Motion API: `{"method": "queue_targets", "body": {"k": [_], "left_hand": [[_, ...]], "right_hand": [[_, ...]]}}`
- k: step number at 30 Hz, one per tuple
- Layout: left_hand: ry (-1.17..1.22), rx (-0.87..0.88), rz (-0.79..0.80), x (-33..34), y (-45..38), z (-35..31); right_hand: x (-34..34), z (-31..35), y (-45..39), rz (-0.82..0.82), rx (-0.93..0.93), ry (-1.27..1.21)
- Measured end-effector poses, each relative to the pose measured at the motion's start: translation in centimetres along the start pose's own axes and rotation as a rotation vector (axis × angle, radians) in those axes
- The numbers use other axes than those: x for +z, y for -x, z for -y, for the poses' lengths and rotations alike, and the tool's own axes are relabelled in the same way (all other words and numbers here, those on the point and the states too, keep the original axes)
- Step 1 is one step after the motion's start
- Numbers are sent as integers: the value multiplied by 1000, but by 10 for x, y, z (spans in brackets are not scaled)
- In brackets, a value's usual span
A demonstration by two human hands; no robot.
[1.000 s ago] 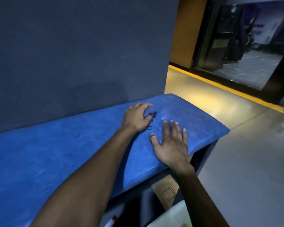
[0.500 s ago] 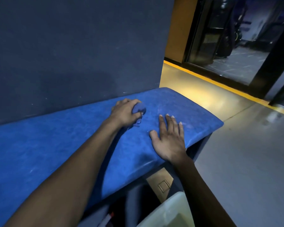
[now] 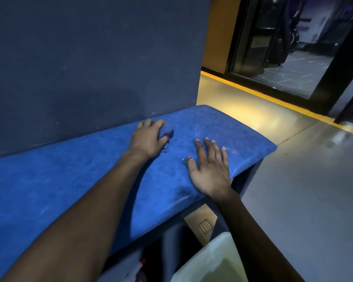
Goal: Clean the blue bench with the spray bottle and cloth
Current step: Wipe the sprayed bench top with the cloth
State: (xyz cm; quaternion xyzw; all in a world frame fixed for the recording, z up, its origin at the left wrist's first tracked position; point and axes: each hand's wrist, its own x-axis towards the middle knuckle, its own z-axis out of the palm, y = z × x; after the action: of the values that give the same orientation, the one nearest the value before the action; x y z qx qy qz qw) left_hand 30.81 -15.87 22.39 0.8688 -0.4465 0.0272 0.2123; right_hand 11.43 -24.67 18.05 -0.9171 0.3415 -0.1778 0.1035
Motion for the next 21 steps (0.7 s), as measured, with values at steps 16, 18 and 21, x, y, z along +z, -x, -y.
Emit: {"method": "queue_targets", "body": {"k": [16,18,21], "left_hand": [[60,155,66,1,4,-16],[88,266,83,-2,34,-20],[103,330,70,-13,91,4]], "right_hand": [[0,2,0,-28,3,7],[0,1,-1,-22,-3,10],[1,0,0,-43,4,4]]}}
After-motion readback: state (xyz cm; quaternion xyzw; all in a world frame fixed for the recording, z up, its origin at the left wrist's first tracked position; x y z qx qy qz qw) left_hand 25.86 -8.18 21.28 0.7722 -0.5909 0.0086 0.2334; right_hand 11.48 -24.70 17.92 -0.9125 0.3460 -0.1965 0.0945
